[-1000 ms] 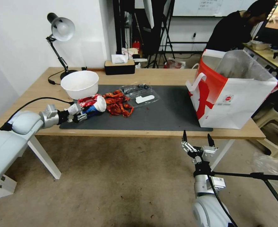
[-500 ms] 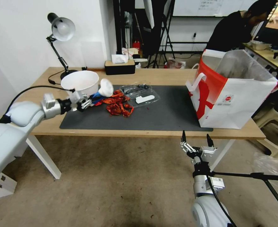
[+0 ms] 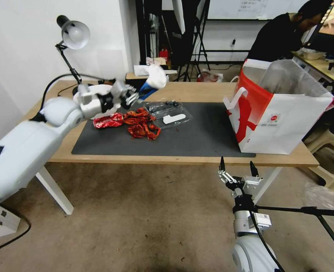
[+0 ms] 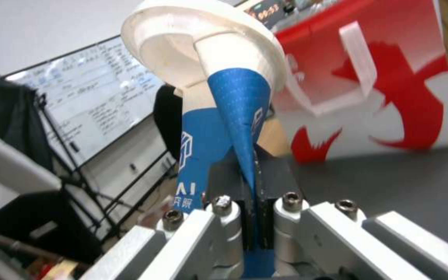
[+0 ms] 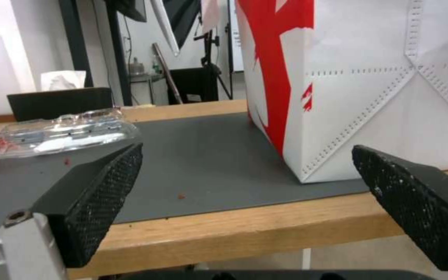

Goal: Pick up the trash from the table and place it into the takeout bag.

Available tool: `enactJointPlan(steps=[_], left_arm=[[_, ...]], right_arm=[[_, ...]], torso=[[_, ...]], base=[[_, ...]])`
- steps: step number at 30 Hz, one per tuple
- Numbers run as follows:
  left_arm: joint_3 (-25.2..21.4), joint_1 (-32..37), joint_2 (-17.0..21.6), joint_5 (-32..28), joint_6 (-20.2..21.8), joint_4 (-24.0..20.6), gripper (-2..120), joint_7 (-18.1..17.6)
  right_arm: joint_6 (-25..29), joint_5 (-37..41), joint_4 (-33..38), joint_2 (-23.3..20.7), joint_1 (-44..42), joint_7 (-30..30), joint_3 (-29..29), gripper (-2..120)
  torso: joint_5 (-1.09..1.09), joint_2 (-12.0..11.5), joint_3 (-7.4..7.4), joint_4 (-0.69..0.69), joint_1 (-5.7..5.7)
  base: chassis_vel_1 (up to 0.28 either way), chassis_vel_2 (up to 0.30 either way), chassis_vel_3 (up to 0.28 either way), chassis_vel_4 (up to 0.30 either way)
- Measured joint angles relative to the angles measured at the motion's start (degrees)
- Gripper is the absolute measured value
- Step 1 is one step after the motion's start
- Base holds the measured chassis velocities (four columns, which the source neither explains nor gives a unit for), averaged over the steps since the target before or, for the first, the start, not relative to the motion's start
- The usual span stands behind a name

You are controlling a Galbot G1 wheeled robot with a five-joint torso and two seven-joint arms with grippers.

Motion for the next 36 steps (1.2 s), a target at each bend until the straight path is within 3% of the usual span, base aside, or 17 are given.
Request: enactJointPlan(steps=[2,4,9,12,17,25,36], left_arm=[[1.4,-1.2,-0.6,-0.3,0.1,0.4,0,-0.2],[6.2,-6.0,-2.9,-1.3,0.6,2.4,0,-0.4],[10.6,-11.0,-6.2,-2.1,0.9,5.3,0,-0.4],[13.4,-15.5,-10.3,-2.7,1.1,7.9,0,-0.4],[14.9,-18.0,-13.7,-2.9,1.3,9.6,0,-0.4],[18.6,-23.2,-23.2,-2.9,1.4,14.8,0,-0.4],[23.3,-27.9,-28.5,-3.6,2.0,19.0,0,-0.7]], right_arm=[[0.0,0.0,0.0,0.0,0.0,0.0,0.0,100],[0.0,-0.1,0.0,0.3,0.0,0.0,0.2,100],[0.0,-0.3,0.0,0.7,-0.1,0.1,0.3,100],[0.0,-0.3,0.4,1.0,-0.2,0.2,0.7,100],[0.0,-0.3,0.8,1.0,-0.2,0.3,1.0,100],[0.0,-0.1,0.8,1.1,-0.2,0.4,1.3,100],[0.0,0.0,0.4,1.3,0.3,0.4,1.3,100]], torso=[[0.02,0.0,0.0,0.0,0.0],[0.0,0.0,0.0,0.0,0.0],[0.0,0.0,0.0,0.01,0.0],[0.0,0.0,0.0,-0.02,0.0],[-0.01,0.0,0.0,0.01,-0.01],[0.01,0.0,0.0,-0.02,-0.01],[-0.01,0.0,0.0,0.01,-0.01]], base=[[0.0,0.0,0.0,0.0],[0.0,0.0,0.0,0.0],[0.0,0.0,0.0,0.0],[0.0,0.0,0.0,0.0],[0.0,0.0,0.0,0.0],[0.0,0.0,0.0,0.0],[0.0,0.0,0.0,0.0]])
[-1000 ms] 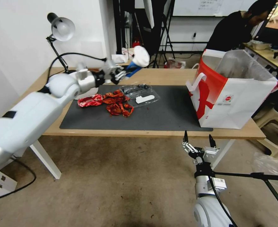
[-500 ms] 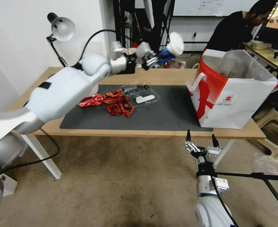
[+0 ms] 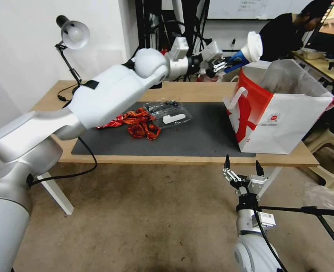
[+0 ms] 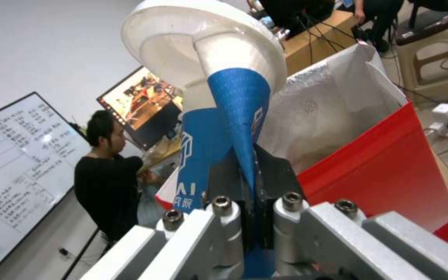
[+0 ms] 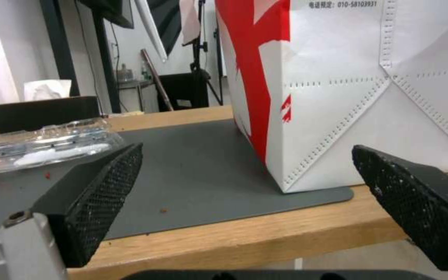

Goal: Pick up the trash from the table and place it into the takeout bag.

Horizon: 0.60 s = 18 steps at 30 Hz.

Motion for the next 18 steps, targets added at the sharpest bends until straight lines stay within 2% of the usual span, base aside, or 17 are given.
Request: enactJointPlan(steps=[8,11,18], left_arm=[[3.0,-2.8,-5.3,-0.2,-0.2,4.7,0,0.3],[4.7,-4.3,-8.6,-0.2,-0.4,7.8,0,0.7],[8.1,-6.2,-12.6,0.1,-1.0,12.3,0,1.7]], right_arm=[[0.0,0.1,-0.2,0.1,0.1,0.0,-0.1,100],[0.0,0.1,-0.1,0.2,0.1,0.0,-0.1,100],[0.0,0.3,0.1,0.3,0.1,0.1,0.0,100]], torso=[[0.01,0.0,0.0,-0.01,0.0],[0.01,0.0,0.0,-0.01,0.0],[0.0,0.0,0.0,-0.01,0.0]], base=[[0.0,0.0,0.0,0.0],[0.0,0.0,0.0,0.0],[0.0,0.0,0.0,0.0]])
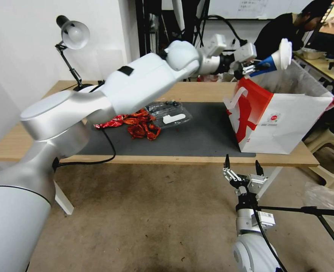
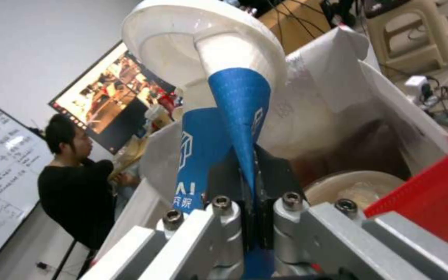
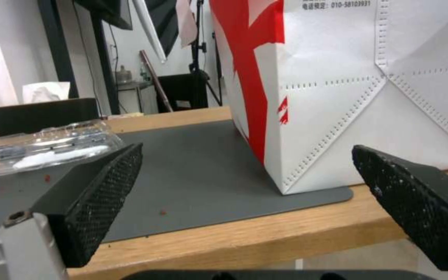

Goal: Pick up the trash from the table and place it into the takeout bag.

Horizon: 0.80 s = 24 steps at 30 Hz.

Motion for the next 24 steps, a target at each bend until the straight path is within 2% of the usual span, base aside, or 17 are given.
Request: enactJointPlan(steps=[10,18,24], left_arm=[[1.1,-0.3,-2.2,0.7,-0.9,1.8,0,0.0],[0.0,-1.1,-3.9,2.0,-0.8,1.9,0,0.1],[-0.1,-1.8,-5.6,2.5,-1.0,3.6,0,0.4]], right_arm=[[0.2,0.1,0.0,0.2,0.0,0.0,0.0,100],[0.5,0.1,0.0,0.3,-0.1,0.0,0.0,100],[0.8,0.2,0.2,0.3,-0.5,0.0,0.2,100]], torso=[[0.0,0.0,0.0,0.01,0.0],[0.0,0.0,0.0,0.0,0.0],[0.01,0.0,0.0,-0.02,0.0]], base=[[0.0,0.0,0.0,0.0],[0.0,0.0,0.0,0.0],[0.0,0.0,0.0,0.0]])
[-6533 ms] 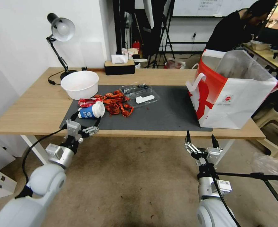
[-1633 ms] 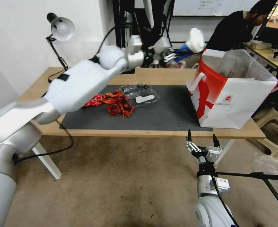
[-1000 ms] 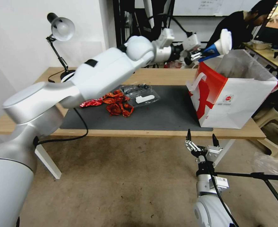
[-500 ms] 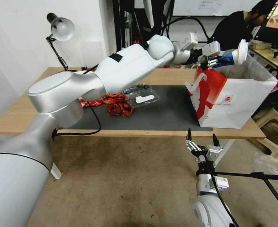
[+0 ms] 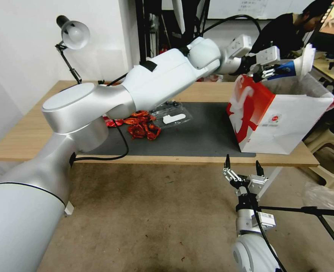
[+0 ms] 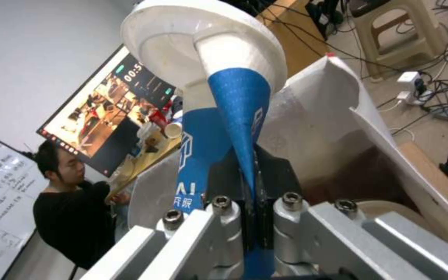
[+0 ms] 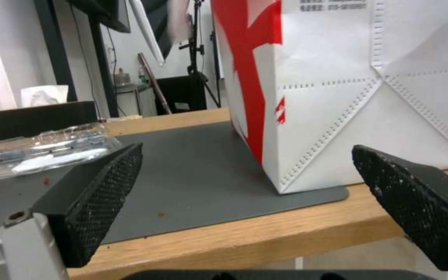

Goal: Pick up the trash from the table and place it into the takeout bag.

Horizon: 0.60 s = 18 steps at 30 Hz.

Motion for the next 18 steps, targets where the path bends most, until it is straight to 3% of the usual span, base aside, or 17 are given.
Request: enactJointPlan(steps=[10,12,14,15,18], left_arm=[[-0.7,0.5,0.0,2.6,-1.6,4.8,0,0.7],[-1.0,0.8,0.0,2.6,-1.8,5.1,10,0.7],[-1.0,0.8,0.0,2.6,-1.8,5.1,10,0.7],[-1.1,0.9,0.0,2.3,-1.8,4.6,20,0.5],[-1.2,0.9,0.0,1.8,-1.8,4.4,28,0.4]], right_arm=[[0.3,0.1,0.1,0.1,-0.4,0.0,0.1,100],[0.3,0.1,0.1,0.1,-0.3,0.0,0.1,100],[0.3,0.1,0.1,0.1,-0.3,0.0,0.1,100],[0.3,0.1,0.1,0.1,-0.1,0.0,0.2,100],[0.3,0.1,0.0,0.2,0.0,0.0,0.2,100]], torso=[[-0.02,0.0,0.01,0.03,0.0],[-0.02,0.0,0.01,0.03,0.01],[-0.02,0.0,0.0,0.03,0.01],[-0.01,0.0,0.0,0.01,0.01],[-0.01,0.0,0.0,0.01,0.01]], base=[[0.0,0.0,0.0,0.0],[0.0,0.0,0.0,0.0],[0.0,0.0,0.0,0.0],[0.0,0.0,0.0,0.0],[0.0,0.0,0.0,0.0]])
